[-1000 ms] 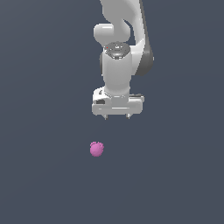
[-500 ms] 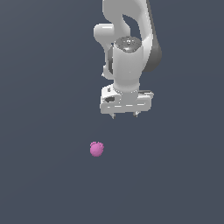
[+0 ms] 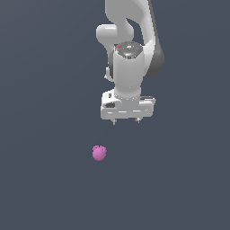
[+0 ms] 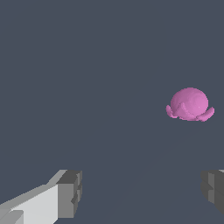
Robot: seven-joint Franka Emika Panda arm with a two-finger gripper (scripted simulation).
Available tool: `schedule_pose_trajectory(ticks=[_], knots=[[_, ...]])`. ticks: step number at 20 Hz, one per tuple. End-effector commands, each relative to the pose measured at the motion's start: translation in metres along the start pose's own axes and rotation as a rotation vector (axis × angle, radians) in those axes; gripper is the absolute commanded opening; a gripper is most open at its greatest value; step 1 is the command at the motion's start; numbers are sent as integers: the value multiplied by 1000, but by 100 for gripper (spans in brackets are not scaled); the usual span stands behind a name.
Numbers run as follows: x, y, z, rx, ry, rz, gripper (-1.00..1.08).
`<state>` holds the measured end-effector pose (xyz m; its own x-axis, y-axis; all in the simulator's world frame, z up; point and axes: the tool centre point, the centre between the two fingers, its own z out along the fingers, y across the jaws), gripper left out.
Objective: Pick up the object and move it to a goal position.
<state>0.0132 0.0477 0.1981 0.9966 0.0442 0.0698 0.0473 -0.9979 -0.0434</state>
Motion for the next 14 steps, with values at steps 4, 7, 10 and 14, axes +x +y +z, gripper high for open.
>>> schedule_pose_trajectory(ticks=[4, 7, 10, 14], knots=[[15, 19, 14, -5, -10, 31, 100], [26, 35, 26, -9, -18, 56, 100], [37, 54, 41, -15, -27, 84, 100], [51, 83, 64, -26, -41, 124, 100]])
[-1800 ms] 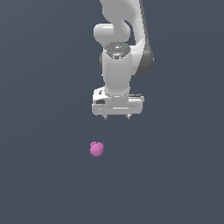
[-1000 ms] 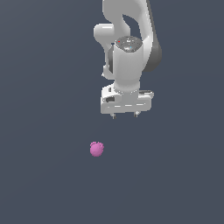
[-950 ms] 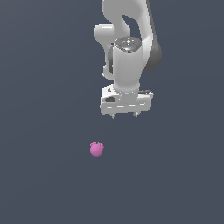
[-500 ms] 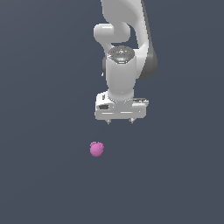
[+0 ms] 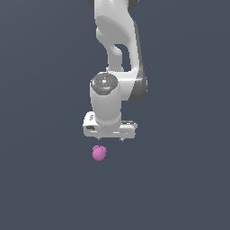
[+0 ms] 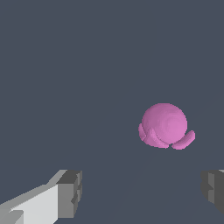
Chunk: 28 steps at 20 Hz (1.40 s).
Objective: Pick up the object and move it to a goal position.
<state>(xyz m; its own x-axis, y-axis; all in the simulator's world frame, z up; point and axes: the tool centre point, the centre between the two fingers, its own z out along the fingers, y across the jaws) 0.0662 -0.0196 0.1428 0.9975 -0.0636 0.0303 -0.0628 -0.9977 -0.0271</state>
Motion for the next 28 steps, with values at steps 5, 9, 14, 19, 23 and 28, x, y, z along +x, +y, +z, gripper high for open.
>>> schedule_pose_trajectory(ticks=[5, 9, 14, 19, 23, 28], knots=[[20, 35, 31, -16, -18, 50, 100], [26, 49, 44, -23, -24, 68, 100], [29, 58, 52, -28, -29, 79, 100], [29, 58, 54, -28, -30, 80, 100], [28, 59, 68, -28, -30, 80, 100], [27, 60, 95, -28, -29, 80, 100]])
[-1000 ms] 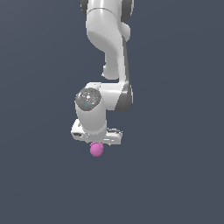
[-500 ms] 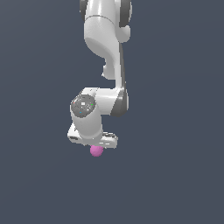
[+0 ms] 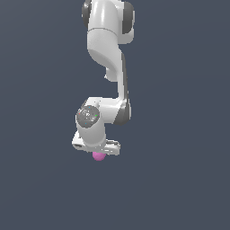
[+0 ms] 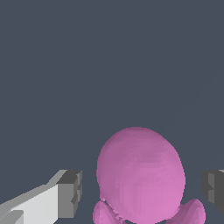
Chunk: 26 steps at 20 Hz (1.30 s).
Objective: Pick up the object and move it to a goal position.
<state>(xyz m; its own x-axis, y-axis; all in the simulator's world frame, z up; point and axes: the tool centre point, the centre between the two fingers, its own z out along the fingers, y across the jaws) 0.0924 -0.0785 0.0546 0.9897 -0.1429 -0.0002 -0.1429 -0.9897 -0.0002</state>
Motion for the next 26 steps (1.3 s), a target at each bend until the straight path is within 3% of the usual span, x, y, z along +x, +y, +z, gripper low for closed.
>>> schedule_pose_trajectory(ticks=[1, 7, 8, 26], knots=[[0, 0, 12, 0, 0, 0, 100], [1, 0, 15, 0, 0, 0, 100], [1, 0, 15, 0, 0, 0, -100], [-5, -5, 3, 0, 0, 0, -100]])
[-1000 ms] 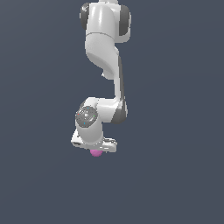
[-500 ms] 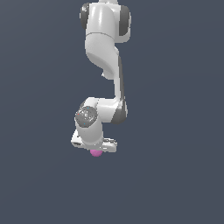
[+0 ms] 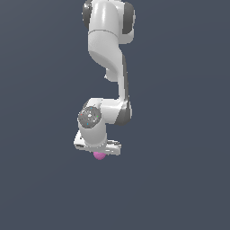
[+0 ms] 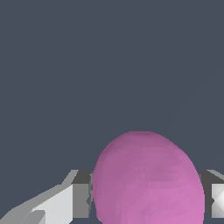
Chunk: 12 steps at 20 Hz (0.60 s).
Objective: Pick up the object and move it to a goal position.
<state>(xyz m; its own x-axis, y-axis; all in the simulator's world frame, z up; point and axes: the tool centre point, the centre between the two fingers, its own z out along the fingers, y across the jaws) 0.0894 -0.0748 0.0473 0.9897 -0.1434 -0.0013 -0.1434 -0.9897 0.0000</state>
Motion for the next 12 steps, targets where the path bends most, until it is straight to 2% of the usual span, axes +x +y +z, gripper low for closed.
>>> schedule_pose_trajectory(ticks=[1, 12], knots=[[-3, -3, -8, 0, 1, 0, -100], [-28, -24, -58, 0, 1, 0, -100]])
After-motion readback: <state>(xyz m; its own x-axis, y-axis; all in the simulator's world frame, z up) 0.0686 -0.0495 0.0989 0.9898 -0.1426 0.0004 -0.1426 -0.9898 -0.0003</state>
